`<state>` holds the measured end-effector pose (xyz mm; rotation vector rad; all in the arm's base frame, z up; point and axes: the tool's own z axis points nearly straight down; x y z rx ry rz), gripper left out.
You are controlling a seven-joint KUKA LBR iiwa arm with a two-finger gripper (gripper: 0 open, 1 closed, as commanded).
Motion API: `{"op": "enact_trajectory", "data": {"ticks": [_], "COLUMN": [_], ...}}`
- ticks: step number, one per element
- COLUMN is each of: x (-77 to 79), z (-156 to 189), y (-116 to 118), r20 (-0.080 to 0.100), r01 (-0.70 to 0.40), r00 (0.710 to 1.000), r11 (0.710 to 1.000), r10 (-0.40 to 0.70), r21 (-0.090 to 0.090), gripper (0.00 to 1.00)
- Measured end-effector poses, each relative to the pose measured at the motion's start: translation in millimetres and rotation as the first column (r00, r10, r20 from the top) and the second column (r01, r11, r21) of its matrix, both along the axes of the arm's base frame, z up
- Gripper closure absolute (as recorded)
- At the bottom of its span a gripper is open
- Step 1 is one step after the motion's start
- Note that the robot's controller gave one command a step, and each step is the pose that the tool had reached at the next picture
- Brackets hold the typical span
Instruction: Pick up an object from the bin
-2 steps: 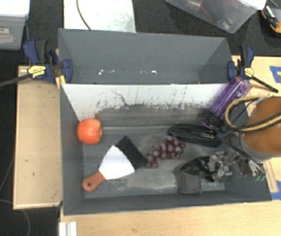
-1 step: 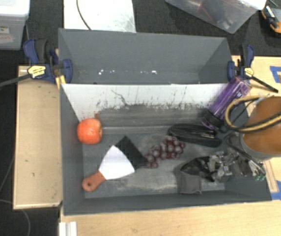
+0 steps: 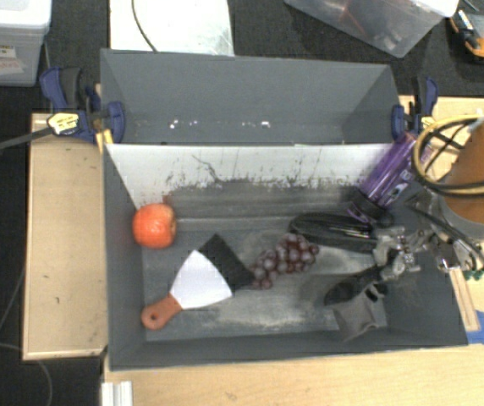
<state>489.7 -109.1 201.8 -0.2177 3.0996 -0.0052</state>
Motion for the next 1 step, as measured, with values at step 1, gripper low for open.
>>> {"op": "enact_trajectory", "data": {"ticks": [1], "x": [4.5], "z": [0.7], "y": [-4.7], "r20": [-0.017], "r01": [0.000], "r00": [1.000], "r11": [1.000], "r10": [0.000], "r21": [0.003], "gripper": [1.00]}}
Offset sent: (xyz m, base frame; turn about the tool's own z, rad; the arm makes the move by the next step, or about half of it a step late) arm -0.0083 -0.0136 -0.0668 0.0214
